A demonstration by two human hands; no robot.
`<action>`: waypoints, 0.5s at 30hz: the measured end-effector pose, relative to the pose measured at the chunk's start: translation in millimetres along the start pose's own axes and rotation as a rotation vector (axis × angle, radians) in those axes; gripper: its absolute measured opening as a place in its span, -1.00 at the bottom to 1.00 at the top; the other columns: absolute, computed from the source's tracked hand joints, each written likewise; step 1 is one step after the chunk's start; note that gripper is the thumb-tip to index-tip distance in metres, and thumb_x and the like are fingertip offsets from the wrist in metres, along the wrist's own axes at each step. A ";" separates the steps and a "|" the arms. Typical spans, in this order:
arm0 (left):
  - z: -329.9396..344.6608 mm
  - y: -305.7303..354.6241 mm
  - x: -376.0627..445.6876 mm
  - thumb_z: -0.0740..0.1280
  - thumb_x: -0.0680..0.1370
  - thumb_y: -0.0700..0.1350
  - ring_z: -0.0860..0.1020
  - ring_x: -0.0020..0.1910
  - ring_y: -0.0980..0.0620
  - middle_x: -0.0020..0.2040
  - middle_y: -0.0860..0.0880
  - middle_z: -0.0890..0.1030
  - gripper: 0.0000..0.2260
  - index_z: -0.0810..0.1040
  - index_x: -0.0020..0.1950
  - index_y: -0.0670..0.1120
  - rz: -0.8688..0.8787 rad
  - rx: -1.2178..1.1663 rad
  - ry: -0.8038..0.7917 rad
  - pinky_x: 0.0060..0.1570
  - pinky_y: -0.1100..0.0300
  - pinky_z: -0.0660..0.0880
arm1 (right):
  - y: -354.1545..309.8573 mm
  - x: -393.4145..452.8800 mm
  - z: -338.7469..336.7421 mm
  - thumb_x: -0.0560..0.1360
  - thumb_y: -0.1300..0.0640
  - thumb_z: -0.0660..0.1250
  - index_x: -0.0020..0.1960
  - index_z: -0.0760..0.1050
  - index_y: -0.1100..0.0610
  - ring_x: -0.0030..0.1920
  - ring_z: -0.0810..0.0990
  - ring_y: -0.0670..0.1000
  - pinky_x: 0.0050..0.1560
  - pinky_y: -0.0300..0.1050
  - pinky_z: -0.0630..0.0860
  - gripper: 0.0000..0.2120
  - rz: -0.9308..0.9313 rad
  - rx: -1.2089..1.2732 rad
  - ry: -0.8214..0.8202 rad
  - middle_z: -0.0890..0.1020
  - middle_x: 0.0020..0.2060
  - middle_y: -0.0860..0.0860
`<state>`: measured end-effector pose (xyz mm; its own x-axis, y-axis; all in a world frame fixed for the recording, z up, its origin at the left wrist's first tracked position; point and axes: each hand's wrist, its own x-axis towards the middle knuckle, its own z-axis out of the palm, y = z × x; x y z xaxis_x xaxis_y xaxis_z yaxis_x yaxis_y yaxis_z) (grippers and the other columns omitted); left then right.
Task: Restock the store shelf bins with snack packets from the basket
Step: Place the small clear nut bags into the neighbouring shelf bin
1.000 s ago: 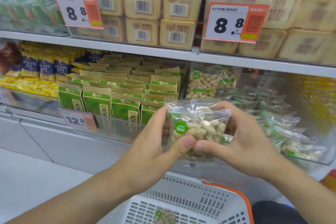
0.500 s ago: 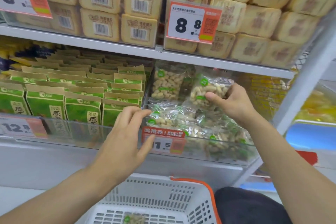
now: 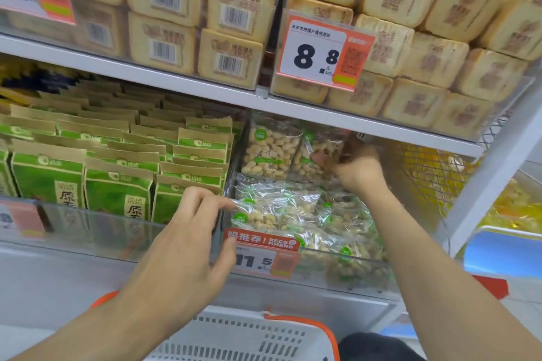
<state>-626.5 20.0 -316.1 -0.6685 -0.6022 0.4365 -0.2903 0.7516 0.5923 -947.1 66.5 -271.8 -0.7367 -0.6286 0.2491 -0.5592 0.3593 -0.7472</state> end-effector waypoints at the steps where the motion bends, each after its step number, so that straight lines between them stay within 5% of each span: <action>1: 0.4 0.0 0.6 0.32 0.55 0.01 0.51 -0.15 0.17 0.07 0.27 0.21 -0.70 0.35 0.24 0.18 -0.009 -0.001 0.003 -0.33 0.22 0.53 | -1.9 -1.8 1.9 0.37 -0.02 0.58 0.06 0.43 0.10 -0.22 0.51 -0.10 -0.27 -0.41 0.39 -0.57 -0.028 -0.041 -0.005 0.51 -0.24 -0.13; 3: 0.9 0.3 1.5 0.33 0.55 -0.02 0.50 -0.17 0.17 0.06 0.27 0.21 -0.71 0.33 0.21 0.20 -0.024 -0.015 0.013 -0.39 0.22 0.55 | -4.7 -5.6 3.5 0.42 -0.06 0.53 0.18 0.42 0.11 -0.19 0.51 -0.08 -0.35 -0.41 0.33 -0.52 -0.055 -0.131 -0.056 0.52 -0.17 -0.09; 9: 1.6 -0.2 0.7 0.33 0.56 -0.05 0.51 -0.16 0.18 0.06 0.27 0.22 -0.71 0.35 0.20 0.18 -0.026 -0.016 0.037 -0.27 0.19 0.53 | -2.8 -17.6 -0.9 0.52 0.07 0.46 0.35 0.33 0.16 0.07 0.56 0.08 -0.09 -0.22 0.44 -0.49 -0.074 -0.248 -0.144 0.56 0.11 0.03; 15: 0.6 4.6 -0.8 0.33 0.56 -0.07 0.52 -0.17 0.16 0.05 0.28 0.22 -0.71 0.34 0.19 0.19 -0.053 -0.012 0.030 -0.24 0.11 0.54 | -6.8 -32.0 8.2 0.46 -0.03 0.51 0.20 0.52 0.25 -0.19 0.59 0.11 -0.18 -0.16 0.45 -0.54 -0.076 -0.326 0.111 0.66 -0.15 0.13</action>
<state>-627.6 24.2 -314.1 -0.6316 -0.6491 0.4240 -0.3166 0.7151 0.6232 -916.6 78.5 -279.7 -0.7152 -0.5897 0.3751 -0.6927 0.5269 -0.4925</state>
